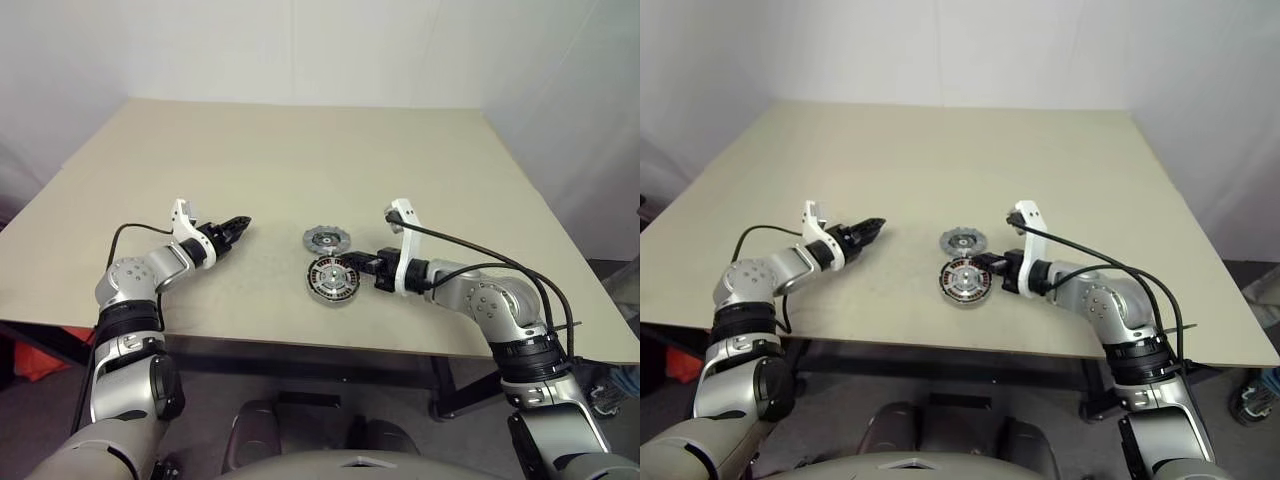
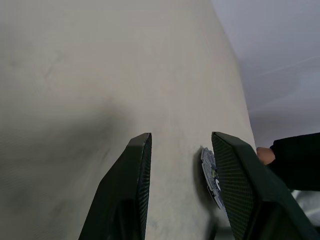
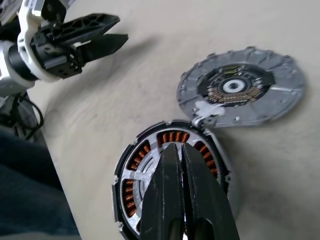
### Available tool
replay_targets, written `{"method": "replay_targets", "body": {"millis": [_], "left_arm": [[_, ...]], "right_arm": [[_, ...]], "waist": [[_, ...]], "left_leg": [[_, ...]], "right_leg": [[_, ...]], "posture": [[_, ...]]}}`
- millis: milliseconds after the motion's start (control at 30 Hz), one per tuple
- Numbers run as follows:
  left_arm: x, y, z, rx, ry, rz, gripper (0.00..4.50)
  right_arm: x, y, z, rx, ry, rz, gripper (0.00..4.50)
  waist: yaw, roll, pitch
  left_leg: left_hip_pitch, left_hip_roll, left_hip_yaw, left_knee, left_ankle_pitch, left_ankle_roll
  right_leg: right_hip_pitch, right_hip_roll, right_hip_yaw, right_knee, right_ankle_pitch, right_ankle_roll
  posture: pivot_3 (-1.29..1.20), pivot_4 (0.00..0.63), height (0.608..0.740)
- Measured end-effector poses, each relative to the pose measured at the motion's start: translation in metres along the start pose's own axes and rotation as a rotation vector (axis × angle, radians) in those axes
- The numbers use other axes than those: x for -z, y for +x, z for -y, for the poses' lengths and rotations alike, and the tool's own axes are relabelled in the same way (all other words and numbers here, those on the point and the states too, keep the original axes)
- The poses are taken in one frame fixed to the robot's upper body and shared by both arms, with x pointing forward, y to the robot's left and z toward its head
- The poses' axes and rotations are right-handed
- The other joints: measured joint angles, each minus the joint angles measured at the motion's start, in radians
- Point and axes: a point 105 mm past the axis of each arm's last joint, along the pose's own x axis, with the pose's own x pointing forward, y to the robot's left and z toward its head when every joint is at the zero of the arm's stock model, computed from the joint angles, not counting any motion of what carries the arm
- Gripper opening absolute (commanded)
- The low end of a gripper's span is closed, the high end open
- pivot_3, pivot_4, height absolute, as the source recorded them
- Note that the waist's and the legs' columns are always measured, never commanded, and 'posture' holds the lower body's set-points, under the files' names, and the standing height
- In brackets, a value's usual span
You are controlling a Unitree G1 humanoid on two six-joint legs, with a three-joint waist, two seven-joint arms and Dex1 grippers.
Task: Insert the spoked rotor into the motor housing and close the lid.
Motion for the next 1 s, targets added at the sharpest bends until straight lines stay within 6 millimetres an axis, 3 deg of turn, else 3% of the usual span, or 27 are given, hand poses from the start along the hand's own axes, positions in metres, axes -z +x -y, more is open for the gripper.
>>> {"method": "replay_targets", "body": {"millis": [200, 433, 500, 600, 667, 767, 833, 1000], "left_arm": [[-0.003, -0.006, -0.005, -0.025, -0.002, 0.019, 2.02], [-0.006, -0.009, -0.003, -0.023, 0.001, 0.037, 2.02], [-0.006, -0.010, -0.003, -0.025, -0.002, 0.040, 2.02], [-0.005, -0.008, -0.003, -0.022, -0.006, 0.040, 2.02], [-0.004, -0.007, -0.002, -0.018, -0.009, 0.041, 2.02], [-0.004, -0.005, -0.001, -0.012, -0.011, 0.049, 2.02], [-0.006, -0.002, 0.000, -0.008, -0.014, 0.055, 2.02], [-0.008, 0.004, 0.001, 0.001, -0.015, 0.067, 2.02]], "right_arm": [[0.015, 0.008, -0.001, 0.001, -0.036, -0.049, 0.03], [0.008, 0.009, -0.005, -0.039, -0.076, -0.003, 0.03], [-0.015, 0.003, -0.012, -0.078, -0.202, 0.045, 0.03], [-0.061, -0.014, -0.026, -0.114, -0.515, 0.098, 0.03], [-0.079, -0.021, -0.037, -0.156, -0.746, 0.088, 0.03], [-0.072, -0.027, -0.040, -0.276, -1.032, -0.064, 0.03], [-0.058, -0.033, -0.032, -0.377, -1.183, -0.236, 0.03], [-0.050, -0.040, 0.010, -0.467, -1.487, -0.622, 1.23]], "waist": [[0.000, 0.000, -0.001], [-0.001, 0.000, -0.001], [-0.001, 0.001, 0.000], [0.000, 0.000, 0.000], [0.000, 0.000, -0.001], [0.000, 0.000, 0.000], [0.000, 0.000, 0.000], [-0.009, 0.000, 0.000]], "left_leg": [[0.004, 0.000, 0.000, 0.000, 0.000, 0.000], [0.012, 0.000, 0.000, 0.000, -0.001, 0.001], [0.011, 0.000, 0.000, 0.000, -0.001, 0.001], [0.011, 0.000, 0.000, 0.001, -0.001, 0.001], [0.011, 0.000, 0.000, 0.000, -0.001, 0.002], [0.008, 0.000, 0.000, 0.002, -0.003, 0.005], [0.005, 0.000, 0.000, 0.005, -0.005, 0.009], [0.002, 0.000, 0.000, 0.010, -0.007, 0.012]], "right_leg": [[0.004, 0.000, 0.000, 0.000, 0.000, 0.000], [0.012, 0.000, 0.000, -0.001, -0.004, 0.007], [0.011, 0.000, 0.000, 0.000, -0.004, 0.007], [0.011, 0.000, 0.000, -0.001, -0.004, 0.007], [0.012, 0.000, 0.000, -0.001, -0.004, 0.007], [0.011, 0.000, 0.000, -0.002, -0.001, 0.001], [0.010, 0.000, 0.000, -0.001, 0.000, 0.001], [0.006, 0.000, 0.000, 0.002, 0.001, -0.002]], "posture": [[0.00, 0.000, 0.740], [0.00, 0.000, 0.740], [0.00, 0.000, 0.740], [0.00, 0.000, 0.740], [0.00, 0.000, 0.740], [0.00, 0.000, 0.740], [0.00, 0.000, 0.740], [0.00, 0.000, 0.740]]}}
